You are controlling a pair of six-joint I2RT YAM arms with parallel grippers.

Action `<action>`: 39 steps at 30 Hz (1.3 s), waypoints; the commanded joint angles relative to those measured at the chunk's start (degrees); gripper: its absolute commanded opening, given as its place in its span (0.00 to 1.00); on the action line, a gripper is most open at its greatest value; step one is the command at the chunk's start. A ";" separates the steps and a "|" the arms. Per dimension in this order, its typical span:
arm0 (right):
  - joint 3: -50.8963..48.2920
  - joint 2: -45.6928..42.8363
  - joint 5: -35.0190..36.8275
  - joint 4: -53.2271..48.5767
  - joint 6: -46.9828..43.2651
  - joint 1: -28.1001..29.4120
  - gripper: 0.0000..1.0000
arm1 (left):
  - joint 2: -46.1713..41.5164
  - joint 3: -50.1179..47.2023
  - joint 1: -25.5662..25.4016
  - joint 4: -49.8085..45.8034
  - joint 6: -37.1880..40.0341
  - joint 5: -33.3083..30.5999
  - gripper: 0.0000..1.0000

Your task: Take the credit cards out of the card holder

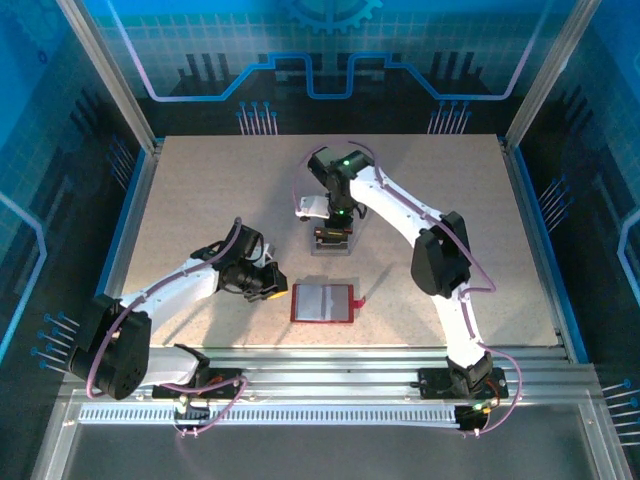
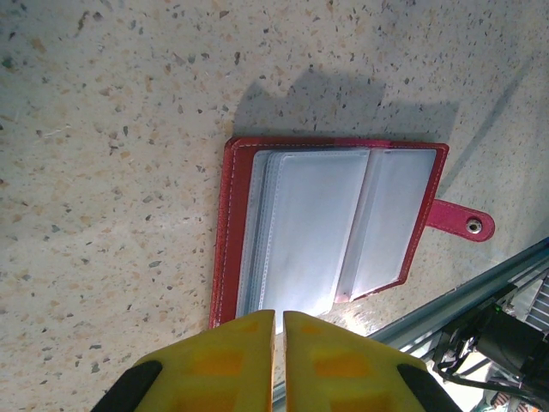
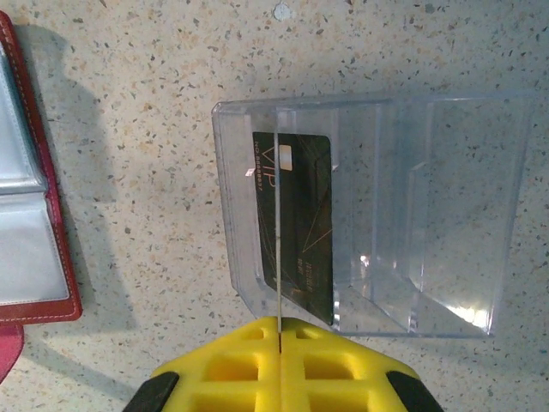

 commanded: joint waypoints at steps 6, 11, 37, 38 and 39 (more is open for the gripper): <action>3.14 3.66 -2.34 -3.15 -1.98 -1.53 0.02 | -2.00 -1.62 0.86 -1.02 -0.51 1.07 0.11; 3.34 5.22 -3.09 -4.18 -2.16 -1.90 0.02 | -2.42 -2.06 1.13 -1.07 -0.46 1.04 0.10; 3.61 5.34 -2.39 -1.44 -1.50 -1.99 0.18 | -3.24 -1.37 1.39 -2.16 -0.33 1.17 0.11; 3.48 5.03 -2.43 -1.36 -1.26 -1.99 0.18 | -3.19 -1.39 1.39 -2.14 -0.34 1.15 0.11; 3.19 4.68 -2.51 -1.05 -0.91 -1.98 0.18 | -3.20 -1.31 1.41 -2.15 -0.27 1.15 0.11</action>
